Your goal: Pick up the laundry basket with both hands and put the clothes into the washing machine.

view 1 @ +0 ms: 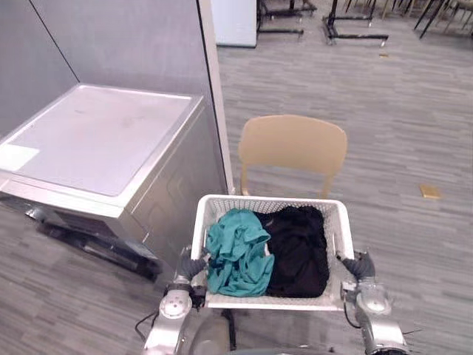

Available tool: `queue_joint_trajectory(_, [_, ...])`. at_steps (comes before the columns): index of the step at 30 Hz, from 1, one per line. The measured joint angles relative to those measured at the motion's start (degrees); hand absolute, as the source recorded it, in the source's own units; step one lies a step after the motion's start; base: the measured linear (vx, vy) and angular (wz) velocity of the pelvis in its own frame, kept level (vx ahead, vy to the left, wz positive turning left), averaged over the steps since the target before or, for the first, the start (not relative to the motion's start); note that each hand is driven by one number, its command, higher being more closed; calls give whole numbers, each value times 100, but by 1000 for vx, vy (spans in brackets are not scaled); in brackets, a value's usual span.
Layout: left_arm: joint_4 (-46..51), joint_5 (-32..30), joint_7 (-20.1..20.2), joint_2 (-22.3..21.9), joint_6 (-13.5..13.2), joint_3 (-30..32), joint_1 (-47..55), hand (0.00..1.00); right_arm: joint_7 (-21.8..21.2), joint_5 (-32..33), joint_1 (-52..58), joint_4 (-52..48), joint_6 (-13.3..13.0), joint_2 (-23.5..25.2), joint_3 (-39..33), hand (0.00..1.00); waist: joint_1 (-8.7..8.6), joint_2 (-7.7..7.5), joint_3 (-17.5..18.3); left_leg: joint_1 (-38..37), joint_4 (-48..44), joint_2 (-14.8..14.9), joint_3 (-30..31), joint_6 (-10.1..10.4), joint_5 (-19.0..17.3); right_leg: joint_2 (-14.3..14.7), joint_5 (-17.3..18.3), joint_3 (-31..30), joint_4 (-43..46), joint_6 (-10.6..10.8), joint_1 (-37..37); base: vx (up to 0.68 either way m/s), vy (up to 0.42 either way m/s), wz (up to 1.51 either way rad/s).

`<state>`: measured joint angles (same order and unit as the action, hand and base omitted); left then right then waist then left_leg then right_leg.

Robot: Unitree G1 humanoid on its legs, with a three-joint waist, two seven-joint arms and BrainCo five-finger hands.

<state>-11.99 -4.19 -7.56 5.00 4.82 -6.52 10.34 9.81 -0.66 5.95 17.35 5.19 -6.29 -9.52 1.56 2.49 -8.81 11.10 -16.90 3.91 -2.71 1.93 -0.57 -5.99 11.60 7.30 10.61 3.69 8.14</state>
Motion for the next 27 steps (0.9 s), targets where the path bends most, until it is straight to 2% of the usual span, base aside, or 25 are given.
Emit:
queue_joint_trajectory(2, [-166, 3, -1, 64, 40, 6, 8, 100, -4, -34, -104, 205, 0, 28, 53, 100, 5, -24, 9, -153, 258, -29, -148, -53, 39, -55, -113, -162, -94, 113, -1, 212, 32, -30])
queue_joint_trajectory(4, [-235, 5, -7, 93, 49, 2, 3, 100, 1, -44, -190, 492, 0, 42, 113, 100, 11, -31, 17, -443, 787, -25, -332, -57, 231, -66, -244, -374, -176, 137, -26, 99, -2, -38])
queue_joint_trajectory(7, [-342, 76, -76, 128, 38, -8, -277, 100, 39, 12, -459, 736, -13, 21, 109, 100, -36, -31, 4, -344, 1390, 20, -526, -7, 583, 10, -366, -598, -203, 139, -508, 2, -5, -42])
queue_joint_trajectory(10, [-865, 252, -279, 208, 35, -59, -1295, 100, 263, 40, -1168, 963, -15, -135, 106, 100, -69, -21, -618, 211, 1136, 192, -554, -4, 643, 144, -366, -627, 278, 140, -1204, -106, 0, -24])
queue_joint_trajectory(11, [-1043, 321, -416, 208, 32, -68, -1757, 100, 377, 86, -1523, 1038, -25, -228, 110, 100, -63, -19, -806, 677, 877, 288, -545, -4, 642, 177, -363, -630, 639, 141, -1750, -234, 24, -18])
queue_joint_trajectory(12, [-1116, 365, -457, 211, 33, -71, -1981, 100, 427, 100, -1690, 1057, -24, -257, 108, 100, -51, -29, -855, 939, 765, 323, -550, -3, 641, 186, -361, -626, 803, 142, -2045, -287, 42, -21])
queue_joint_trajectory(14, [-1522, 508, -704, 354, 31, -58, -2892, 100, 675, 236, -2333, 1059, -24, -354, 106, 100, -31, -89, -1331, 1431, 540, 340, -607, -4, 639, 140, -216, -652, 1250, 196, -2660, -227, 24, -12])
queue_joint_trajectory(16, [-1614, 596, -826, 430, 35, 40, -3306, 100, 837, 305, -2688, 1058, -24, -332, 115, 100, -27, -89, -1576, 1662, 353, 329, -672, 2, 596, 75, -102, -648, 1520, 201, -2958, -194, 19, -10])
queue_joint_trajectory(17, [-1619, 600, -925, 469, 31, 92, -3515, 0, 931, 352, -2848, 1058, -24, -305, 137, 100, 40, -81, -1583, 1906, 190, 343, -697, -24, 576, 48, -8, -626, 1619, 184, -3177, -185, 18, -16])
queue_joint_trajectory(19, [-1691, 623, -1034, 483, 6, 336, -3793, 0, 1019, 383, -3092, 1057, -24, -264, 219, 100, 98, -55, -1613, 2190, 13, 424, -707, -49, 558, 47, 65, -565, 1679, 177, -3398, -146, 5, -9])
queue_joint_trajectory(20, [-1729, 630, -1079, 496, -9, 429, -3867, 0, 1051, 432, -3169, 1052, -24, -242, 278, 0, 93, -63, -1630, 2243, -18, 443, -703, -51, 557, 61, 72, -555, 1727, 164, -3461, -144, 0, -1])
queue_joint_trajectory(24, [-1800, 642, -1483, 529, -28, 889, -4117, 0, 1142, 549, -3461, 805, -41, -89, 388, 0, 88, -72, -1676, 2526, -177, 604, -738, -55, 556, 131, 97, -425, 1823, 111, -3667, -59, -10, 6])
queue_joint_trajectory(27, [-1800, 705, -1626, 519, -28, 1119, -4120, 0, 1142, 585, -3539, 797, -55, 46, 456, 0, 115, -102, -1692, 2577, -217, 639, -777, -50, 567, 142, 96, -421, 1842, 109, -3705, 44, -21, 1])
